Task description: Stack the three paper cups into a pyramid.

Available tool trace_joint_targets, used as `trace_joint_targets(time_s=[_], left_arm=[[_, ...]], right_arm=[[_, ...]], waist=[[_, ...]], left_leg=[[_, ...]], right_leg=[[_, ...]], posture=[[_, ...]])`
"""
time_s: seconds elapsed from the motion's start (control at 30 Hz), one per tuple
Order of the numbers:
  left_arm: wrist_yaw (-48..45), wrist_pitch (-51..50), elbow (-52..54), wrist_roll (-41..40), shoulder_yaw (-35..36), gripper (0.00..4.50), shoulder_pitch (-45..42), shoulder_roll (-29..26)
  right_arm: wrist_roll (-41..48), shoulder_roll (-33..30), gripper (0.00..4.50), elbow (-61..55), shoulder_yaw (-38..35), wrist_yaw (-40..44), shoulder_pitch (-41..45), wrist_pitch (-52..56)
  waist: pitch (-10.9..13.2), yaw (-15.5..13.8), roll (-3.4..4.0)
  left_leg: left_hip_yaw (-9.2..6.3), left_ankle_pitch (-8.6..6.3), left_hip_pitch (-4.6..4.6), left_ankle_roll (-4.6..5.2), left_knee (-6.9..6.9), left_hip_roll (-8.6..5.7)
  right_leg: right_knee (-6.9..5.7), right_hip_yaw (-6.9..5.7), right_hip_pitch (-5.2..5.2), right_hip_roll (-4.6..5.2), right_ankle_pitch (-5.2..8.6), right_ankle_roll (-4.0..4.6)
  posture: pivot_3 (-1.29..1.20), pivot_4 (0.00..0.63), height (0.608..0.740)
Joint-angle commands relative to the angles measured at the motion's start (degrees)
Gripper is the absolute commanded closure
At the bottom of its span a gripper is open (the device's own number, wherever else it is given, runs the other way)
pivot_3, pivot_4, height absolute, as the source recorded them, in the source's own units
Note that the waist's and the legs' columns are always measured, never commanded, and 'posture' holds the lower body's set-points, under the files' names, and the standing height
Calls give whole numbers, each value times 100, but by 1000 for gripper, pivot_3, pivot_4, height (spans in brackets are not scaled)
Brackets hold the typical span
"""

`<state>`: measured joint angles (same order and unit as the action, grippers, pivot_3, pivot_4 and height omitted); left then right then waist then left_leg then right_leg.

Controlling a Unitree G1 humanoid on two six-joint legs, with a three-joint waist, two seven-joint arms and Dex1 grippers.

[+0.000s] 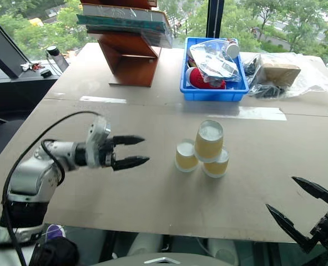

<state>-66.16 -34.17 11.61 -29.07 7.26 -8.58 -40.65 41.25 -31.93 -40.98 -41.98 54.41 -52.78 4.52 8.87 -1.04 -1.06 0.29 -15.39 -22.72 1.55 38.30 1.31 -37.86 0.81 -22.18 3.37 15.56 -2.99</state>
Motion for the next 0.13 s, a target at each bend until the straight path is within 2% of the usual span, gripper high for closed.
trace_joint_targets(time_s=[0.03, 0.13], left_arm=[[310, 251, 518, -85, 483, 46, 430, -63], [416, 249, 597, -192, 602, 46, 638, -57]], right_arm=[[220, -52, 0, 103, -348, 192, -83, 63], [315, -145, 0, 107, -482, 214, -88, 222]], waist=[[0, -32, 1], [-1, -37, 2]], left_leg=[[-3, 0, -1, 0, 0, -1], [0, 0, 1, 0, 2, -3]], right_leg=[[0, -4, 1, 7, 3, 6], [0, -5, 3, 21, 4, 9]], posture=[[0, 150, 740], [0, 150, 740]])
